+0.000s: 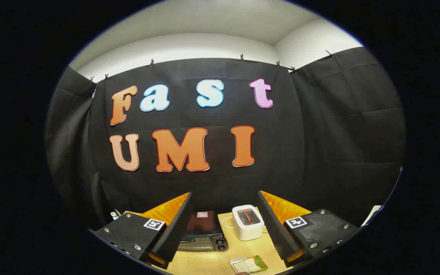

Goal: Open the toaster oven, put the food inside, and close the toaster oven door.

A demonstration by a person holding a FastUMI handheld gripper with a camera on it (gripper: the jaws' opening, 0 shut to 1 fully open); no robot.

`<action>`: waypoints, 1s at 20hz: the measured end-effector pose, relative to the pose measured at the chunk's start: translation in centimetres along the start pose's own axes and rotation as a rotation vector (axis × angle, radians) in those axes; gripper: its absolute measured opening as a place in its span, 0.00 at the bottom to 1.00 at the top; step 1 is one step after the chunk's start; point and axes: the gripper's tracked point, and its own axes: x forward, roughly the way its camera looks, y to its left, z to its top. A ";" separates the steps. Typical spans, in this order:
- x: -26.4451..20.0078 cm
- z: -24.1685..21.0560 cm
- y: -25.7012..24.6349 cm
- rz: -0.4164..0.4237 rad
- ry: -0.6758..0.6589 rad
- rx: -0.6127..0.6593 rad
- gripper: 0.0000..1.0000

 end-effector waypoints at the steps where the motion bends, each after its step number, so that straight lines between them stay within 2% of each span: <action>1: -0.1 -0.1 0.0 0.002 0.001 0.000 0.99; 14: -0.6 -0.3 0.4 0.003 0.000 -0.017 0.99; 20: 0.1 -2.8 2.6 0.028 0.044 -0.009 0.99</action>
